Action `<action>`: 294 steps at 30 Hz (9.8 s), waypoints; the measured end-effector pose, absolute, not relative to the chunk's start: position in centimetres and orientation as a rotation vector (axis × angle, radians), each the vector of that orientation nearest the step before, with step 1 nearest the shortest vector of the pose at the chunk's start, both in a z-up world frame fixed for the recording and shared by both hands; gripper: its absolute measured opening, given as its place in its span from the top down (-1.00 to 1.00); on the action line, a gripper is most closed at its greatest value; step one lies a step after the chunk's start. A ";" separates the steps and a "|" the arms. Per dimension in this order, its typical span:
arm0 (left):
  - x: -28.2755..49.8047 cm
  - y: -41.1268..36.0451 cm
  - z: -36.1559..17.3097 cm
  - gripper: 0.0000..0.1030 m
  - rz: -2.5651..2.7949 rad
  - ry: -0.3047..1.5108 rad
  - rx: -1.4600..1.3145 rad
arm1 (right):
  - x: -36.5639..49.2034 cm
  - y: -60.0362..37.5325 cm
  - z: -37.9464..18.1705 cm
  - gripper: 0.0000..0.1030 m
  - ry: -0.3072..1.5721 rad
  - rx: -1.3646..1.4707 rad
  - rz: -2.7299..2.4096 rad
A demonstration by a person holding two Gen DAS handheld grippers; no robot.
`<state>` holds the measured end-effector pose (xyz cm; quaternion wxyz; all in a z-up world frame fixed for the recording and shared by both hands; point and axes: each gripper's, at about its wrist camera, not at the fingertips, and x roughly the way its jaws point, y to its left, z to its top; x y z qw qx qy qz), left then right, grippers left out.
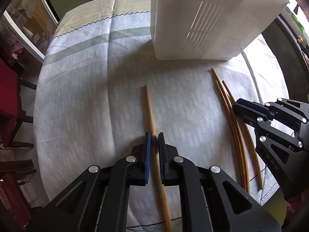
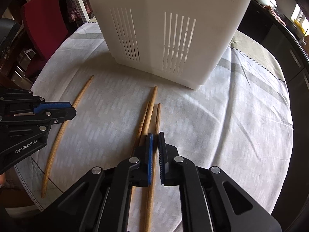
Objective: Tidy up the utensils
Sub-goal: 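Close the right tool on a chopstick while the left tool holds its chopstick, then lift both chopsticks upright and carry them toward the white basket, then lower both chopsticks into the basket and open both tools, then move both tools to the last chopsticks and close the left tool on one, then close the right tool on the last chopstick while the left tool holds its own, then lift both chopsticks upright and carry them toward the white basket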
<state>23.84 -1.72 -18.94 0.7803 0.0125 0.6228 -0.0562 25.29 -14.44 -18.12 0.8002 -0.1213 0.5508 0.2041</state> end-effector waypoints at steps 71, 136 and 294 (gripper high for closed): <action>14.8 -0.6 -0.2 0.89 -0.227 0.877 0.003 | 17.4 -26.7 -0.5 0.88 0.784 -0.033 0.487; 20.0 -5.1 1.0 0.34 -0.265 0.921 -0.010 | 21.4 -28.6 3.7 0.56 0.678 -0.002 0.431; 13.9 -0.7 -1.9 0.89 -0.182 0.798 -0.021 | 13.3 -26.9 -1.4 0.87 0.704 0.007 0.500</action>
